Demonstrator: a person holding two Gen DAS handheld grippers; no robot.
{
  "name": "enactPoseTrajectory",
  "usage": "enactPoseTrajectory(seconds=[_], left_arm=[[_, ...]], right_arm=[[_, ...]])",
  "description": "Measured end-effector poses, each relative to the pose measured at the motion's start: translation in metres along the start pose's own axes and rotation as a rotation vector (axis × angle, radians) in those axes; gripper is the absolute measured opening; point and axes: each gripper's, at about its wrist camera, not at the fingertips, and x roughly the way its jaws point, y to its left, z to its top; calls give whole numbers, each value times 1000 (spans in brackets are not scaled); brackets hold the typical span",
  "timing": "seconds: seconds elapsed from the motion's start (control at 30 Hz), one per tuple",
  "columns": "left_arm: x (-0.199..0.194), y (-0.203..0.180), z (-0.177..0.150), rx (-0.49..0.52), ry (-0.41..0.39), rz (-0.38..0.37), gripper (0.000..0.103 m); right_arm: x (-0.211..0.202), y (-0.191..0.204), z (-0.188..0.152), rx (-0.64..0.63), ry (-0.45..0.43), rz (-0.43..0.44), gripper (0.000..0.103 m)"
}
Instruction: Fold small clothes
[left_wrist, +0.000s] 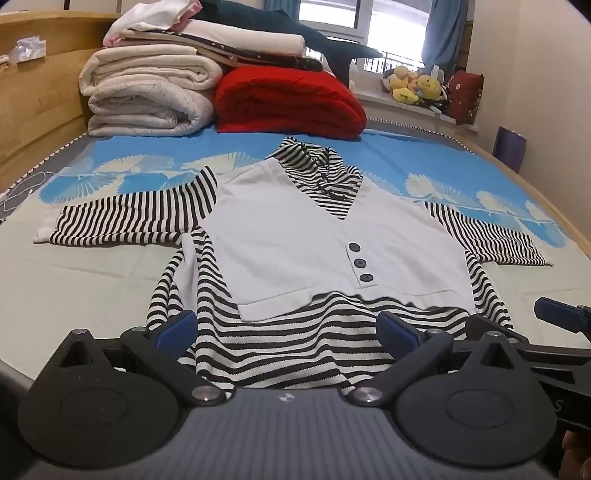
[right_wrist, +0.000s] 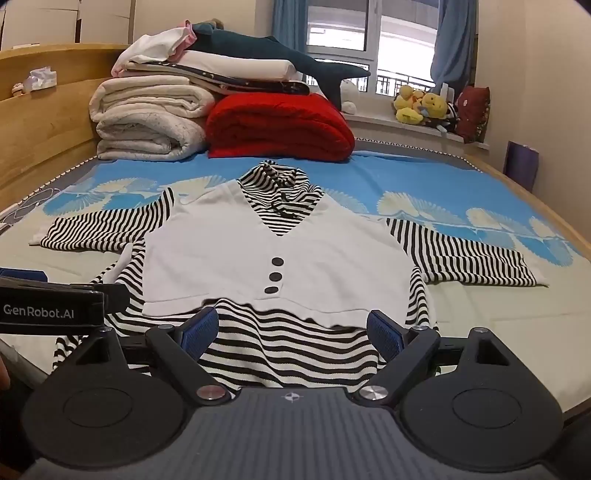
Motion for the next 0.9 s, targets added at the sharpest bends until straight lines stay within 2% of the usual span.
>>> enactPoseTrajectory(seconds=[0.9], left_arm=[[3,-1,0,-3,12,0,102]], right_arm=[[2,1,-1,-1,1,-1,88]])
